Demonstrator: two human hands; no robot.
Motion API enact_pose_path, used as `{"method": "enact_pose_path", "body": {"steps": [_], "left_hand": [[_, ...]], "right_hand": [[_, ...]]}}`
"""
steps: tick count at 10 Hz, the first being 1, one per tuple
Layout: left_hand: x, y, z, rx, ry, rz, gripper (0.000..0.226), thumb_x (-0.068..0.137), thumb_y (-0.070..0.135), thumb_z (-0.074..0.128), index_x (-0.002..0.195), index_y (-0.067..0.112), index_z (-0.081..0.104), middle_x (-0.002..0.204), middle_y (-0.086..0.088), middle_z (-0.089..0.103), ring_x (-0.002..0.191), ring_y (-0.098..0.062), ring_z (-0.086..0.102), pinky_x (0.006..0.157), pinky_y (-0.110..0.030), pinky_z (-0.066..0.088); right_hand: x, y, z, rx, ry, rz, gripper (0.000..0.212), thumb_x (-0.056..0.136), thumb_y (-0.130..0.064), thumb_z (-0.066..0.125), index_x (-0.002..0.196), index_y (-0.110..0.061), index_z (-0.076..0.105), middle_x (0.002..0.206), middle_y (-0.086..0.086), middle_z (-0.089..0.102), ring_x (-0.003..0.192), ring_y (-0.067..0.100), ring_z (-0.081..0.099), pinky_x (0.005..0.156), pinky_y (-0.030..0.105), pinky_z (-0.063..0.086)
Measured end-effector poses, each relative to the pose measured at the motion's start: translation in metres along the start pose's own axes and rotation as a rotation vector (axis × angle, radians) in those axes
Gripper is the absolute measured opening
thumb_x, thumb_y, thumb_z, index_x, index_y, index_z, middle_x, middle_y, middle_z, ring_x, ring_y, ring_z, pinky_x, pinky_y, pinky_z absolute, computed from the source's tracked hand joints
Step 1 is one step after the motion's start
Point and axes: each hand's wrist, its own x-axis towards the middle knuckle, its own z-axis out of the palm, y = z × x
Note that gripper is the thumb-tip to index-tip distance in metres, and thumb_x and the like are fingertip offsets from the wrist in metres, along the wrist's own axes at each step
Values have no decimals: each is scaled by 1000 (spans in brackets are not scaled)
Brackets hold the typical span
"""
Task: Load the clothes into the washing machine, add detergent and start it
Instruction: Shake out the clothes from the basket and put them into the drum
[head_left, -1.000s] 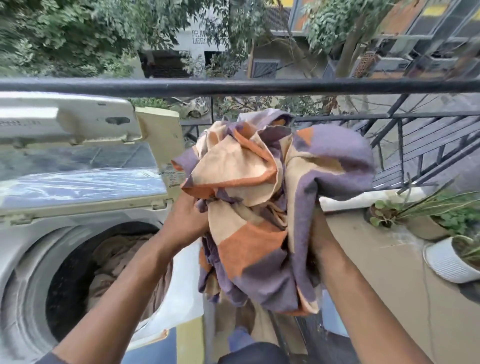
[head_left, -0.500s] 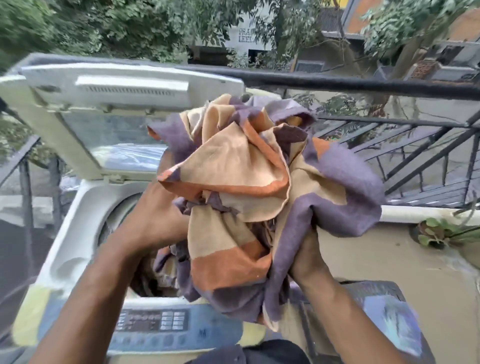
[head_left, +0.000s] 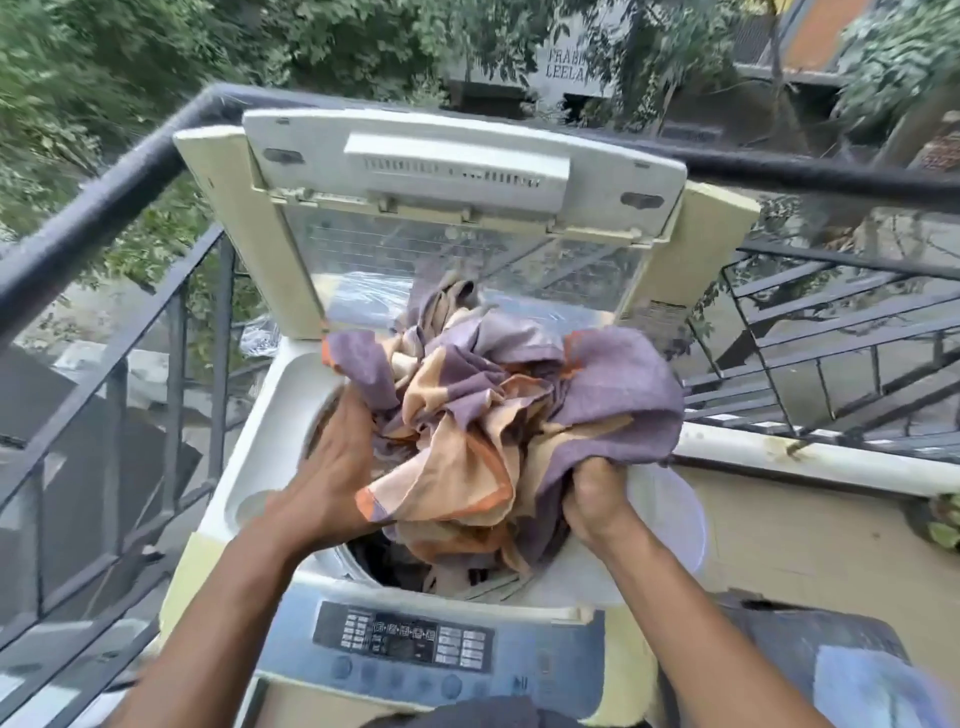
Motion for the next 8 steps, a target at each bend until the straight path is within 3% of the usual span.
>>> {"method": "enact_pose_path", "body": {"steps": [1,2,3,4,5,6,7,8], "left_hand": [[1,-39,32,7,-48,-173,100,70,62,71,145,17,23,134,5,34,132,-27,43,110,-33,37],[-2,-73,61,-166,-105,-316,134,64,61,77,164,17,0,157,-16,32,147,-33,37,120,-48,38],[-3,-71,65,-224,-79,-402,127,70,49,82,167,15,8,168,-10,24,157,-24,25,128,-41,26],[7,-74,74,-136,-134,-402,70,88,28,70,152,16,44,151,-11,51,143,-28,46,116,-39,39],[23,-86,90,-58,-295,-335,54,91,21,63,145,18,58,146,-6,61,135,-29,57,110,-39,46],[41,-100,113,47,-472,-257,62,85,26,60,147,17,58,151,-10,57,142,-31,51,116,-39,41],[58,-118,151,193,-627,-179,61,90,34,62,150,32,51,156,-1,50,144,-29,48,113,-47,46],[63,-119,167,290,-756,-157,72,84,42,58,154,34,42,163,2,37,152,-31,32,118,-53,39]], "right_hand": [[8,10,12,129,21,344,56,102,7,38,66,-22,70,52,-9,67,58,6,66,55,21,54],[14,37,32,43,48,562,25,100,3,48,85,-16,54,82,2,57,71,15,54,64,29,48],[9,59,49,106,99,659,27,89,0,53,110,-18,51,88,7,57,72,18,53,68,30,47],[-1,64,64,-245,226,360,48,86,-9,61,123,-36,46,120,-3,59,98,12,59,84,32,52],[9,66,74,-630,-92,178,66,91,-17,65,150,-31,39,149,-2,39,139,20,37,114,38,35],[25,79,86,-939,-322,85,66,95,-32,62,154,-35,35,162,1,28,151,30,25,120,45,30],[47,103,93,-1371,-474,9,74,94,-34,62,158,-38,26,170,8,6,152,45,12,120,59,26],[63,115,89,-1618,-578,-13,74,92,-44,65,156,-43,29,172,8,-15,154,47,-1,121,68,14]]}}
